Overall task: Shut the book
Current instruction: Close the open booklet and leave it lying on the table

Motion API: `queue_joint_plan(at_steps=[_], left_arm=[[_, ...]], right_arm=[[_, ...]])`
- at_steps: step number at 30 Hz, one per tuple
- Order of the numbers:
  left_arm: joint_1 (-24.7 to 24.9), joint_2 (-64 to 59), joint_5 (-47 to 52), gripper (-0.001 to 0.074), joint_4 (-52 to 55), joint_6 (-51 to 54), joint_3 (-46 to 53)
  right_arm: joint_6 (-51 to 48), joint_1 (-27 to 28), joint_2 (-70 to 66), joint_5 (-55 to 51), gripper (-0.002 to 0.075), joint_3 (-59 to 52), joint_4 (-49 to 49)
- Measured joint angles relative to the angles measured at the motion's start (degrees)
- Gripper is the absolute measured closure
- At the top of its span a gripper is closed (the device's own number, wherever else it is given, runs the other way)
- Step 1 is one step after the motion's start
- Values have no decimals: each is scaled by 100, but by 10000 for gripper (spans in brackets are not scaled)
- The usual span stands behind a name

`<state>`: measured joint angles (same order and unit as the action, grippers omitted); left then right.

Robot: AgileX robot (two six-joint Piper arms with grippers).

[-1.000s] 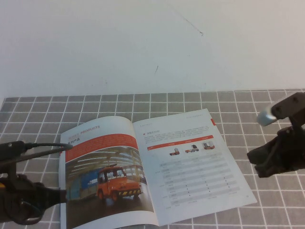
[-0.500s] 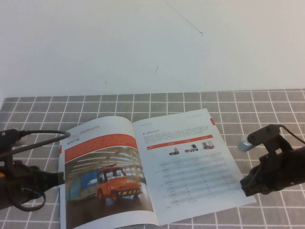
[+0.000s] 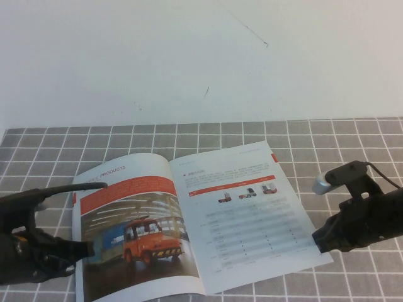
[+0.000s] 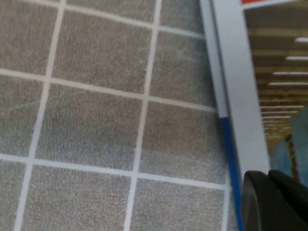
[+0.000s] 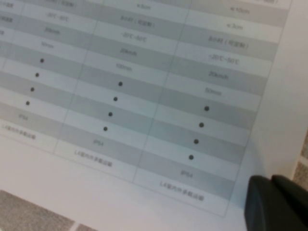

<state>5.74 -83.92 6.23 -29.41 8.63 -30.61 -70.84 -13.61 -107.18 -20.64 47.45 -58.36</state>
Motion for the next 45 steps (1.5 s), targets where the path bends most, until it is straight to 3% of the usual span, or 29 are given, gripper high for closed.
queue_joint_plan(at_steps=[17, 23, 30, 37, 45], left_arm=[[0, -656, -319, 738, -148, -83, -21], [132, -679, -193, 738, -927, -61, -66], [927, -754, 101, 738, -1685, -11, -273], [1745, -812, 428, 738, -1709, 213, -1251], [2100, -690, 749, 738, -1741, 937, -2146]], right_arm=[[0, 0, -2, -12, 729, 0, -55], [0, 0, -12, -46, 729, 0, -55], [-11, 10, -34, -184, 729, 12, -216], [-18, 10, -60, -507, 729, 12, -363], [-18, 10, -39, -698, 729, 12, -508]])
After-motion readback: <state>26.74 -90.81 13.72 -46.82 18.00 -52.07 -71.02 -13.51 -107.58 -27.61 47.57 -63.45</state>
